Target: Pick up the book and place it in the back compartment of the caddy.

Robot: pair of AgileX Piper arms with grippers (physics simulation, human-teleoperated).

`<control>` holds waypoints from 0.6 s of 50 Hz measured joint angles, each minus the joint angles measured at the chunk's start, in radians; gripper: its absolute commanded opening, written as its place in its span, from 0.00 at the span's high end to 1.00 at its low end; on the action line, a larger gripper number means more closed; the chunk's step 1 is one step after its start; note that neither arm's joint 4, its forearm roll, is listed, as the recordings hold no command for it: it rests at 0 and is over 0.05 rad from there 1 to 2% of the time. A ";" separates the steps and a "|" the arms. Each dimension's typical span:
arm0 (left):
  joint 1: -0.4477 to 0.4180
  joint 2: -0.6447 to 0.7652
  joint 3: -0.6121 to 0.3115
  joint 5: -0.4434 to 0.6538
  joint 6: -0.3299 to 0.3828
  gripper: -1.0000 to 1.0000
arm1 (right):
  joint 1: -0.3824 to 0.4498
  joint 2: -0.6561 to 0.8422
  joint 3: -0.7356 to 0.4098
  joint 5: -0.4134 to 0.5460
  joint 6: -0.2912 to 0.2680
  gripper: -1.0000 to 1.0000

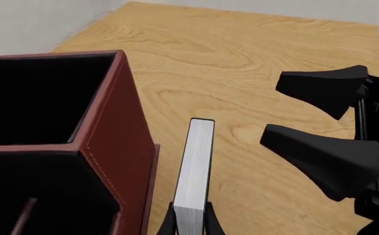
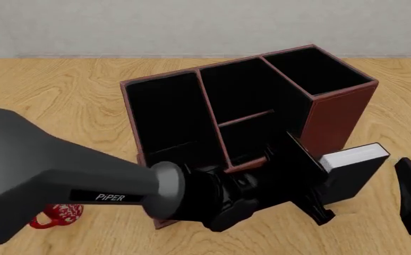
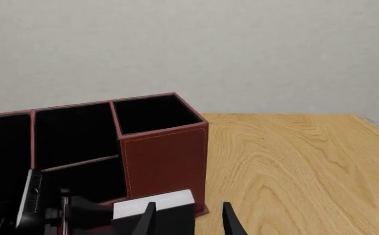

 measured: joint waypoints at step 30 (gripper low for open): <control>0.010 -0.149 0.217 -0.089 -0.004 1.00 | 0.000 0.000 0.000 0.000 0.000 0.00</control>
